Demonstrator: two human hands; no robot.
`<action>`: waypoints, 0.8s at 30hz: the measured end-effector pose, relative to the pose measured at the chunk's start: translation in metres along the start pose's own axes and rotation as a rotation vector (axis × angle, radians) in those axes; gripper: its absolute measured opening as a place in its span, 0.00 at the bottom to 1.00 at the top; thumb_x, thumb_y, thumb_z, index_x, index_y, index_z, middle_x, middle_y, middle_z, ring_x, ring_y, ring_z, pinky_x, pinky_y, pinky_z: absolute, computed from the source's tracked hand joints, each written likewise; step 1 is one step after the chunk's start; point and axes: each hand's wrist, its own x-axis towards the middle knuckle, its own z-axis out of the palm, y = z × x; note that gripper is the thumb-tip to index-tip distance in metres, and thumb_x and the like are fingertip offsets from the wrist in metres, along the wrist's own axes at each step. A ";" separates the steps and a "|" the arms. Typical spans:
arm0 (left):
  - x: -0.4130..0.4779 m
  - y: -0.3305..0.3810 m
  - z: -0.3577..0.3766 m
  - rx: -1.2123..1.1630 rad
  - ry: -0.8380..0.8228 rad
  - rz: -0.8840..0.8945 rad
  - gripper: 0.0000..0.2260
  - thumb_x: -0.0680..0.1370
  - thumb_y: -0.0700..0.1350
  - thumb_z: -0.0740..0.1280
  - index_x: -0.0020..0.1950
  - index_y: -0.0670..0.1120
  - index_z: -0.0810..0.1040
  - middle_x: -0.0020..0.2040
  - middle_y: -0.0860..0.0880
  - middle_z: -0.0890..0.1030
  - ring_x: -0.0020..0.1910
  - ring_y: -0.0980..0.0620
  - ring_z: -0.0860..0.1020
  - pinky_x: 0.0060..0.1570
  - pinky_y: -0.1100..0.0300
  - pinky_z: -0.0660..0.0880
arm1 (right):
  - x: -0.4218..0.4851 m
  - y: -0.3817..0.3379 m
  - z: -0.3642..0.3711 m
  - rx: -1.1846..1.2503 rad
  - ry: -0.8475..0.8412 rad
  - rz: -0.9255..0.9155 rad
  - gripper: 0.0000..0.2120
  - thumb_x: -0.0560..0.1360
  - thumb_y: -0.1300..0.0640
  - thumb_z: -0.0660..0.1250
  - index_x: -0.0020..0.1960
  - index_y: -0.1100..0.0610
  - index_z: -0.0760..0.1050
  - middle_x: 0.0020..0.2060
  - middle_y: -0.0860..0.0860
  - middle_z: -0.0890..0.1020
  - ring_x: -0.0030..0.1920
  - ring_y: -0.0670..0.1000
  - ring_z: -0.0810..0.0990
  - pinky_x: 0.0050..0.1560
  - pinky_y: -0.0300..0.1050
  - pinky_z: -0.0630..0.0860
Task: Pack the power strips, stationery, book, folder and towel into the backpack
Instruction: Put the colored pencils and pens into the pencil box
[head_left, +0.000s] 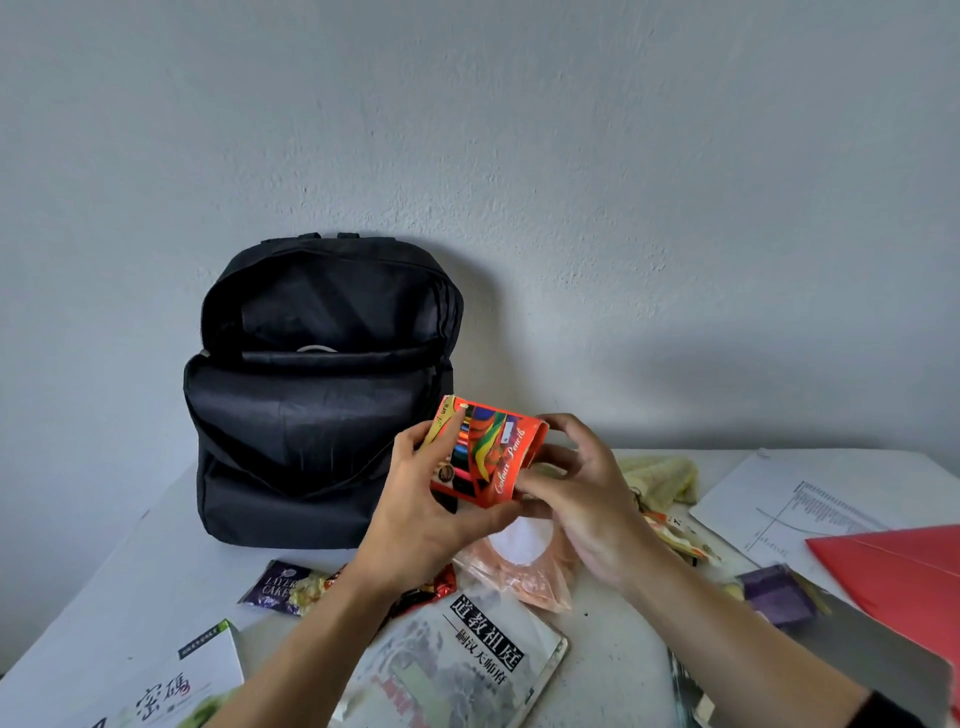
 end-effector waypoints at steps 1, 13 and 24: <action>0.000 0.001 -0.001 -0.050 0.019 -0.013 0.44 0.63 0.64 0.81 0.76 0.67 0.66 0.70 0.60 0.64 0.66 0.67 0.72 0.66 0.66 0.73 | 0.000 0.000 0.000 -0.019 0.024 -0.029 0.21 0.69 0.69 0.77 0.58 0.54 0.78 0.47 0.59 0.86 0.47 0.62 0.87 0.45 0.57 0.84; 0.011 0.009 -0.009 -0.248 0.224 -0.121 0.34 0.72 0.42 0.78 0.73 0.59 0.67 0.59 0.51 0.79 0.52 0.57 0.84 0.61 0.50 0.81 | -0.001 0.001 -0.005 0.012 -0.117 -0.084 0.10 0.78 0.54 0.69 0.57 0.54 0.80 0.52 0.58 0.86 0.50 0.59 0.86 0.49 0.53 0.83; 0.019 0.003 -0.003 0.046 0.274 0.027 0.29 0.82 0.41 0.69 0.81 0.54 0.64 0.61 0.52 0.71 0.60 0.58 0.77 0.55 0.71 0.76 | 0.009 0.016 0.001 -0.429 0.030 -0.115 0.22 0.82 0.41 0.62 0.49 0.59 0.82 0.41 0.62 0.86 0.44 0.66 0.85 0.45 0.67 0.82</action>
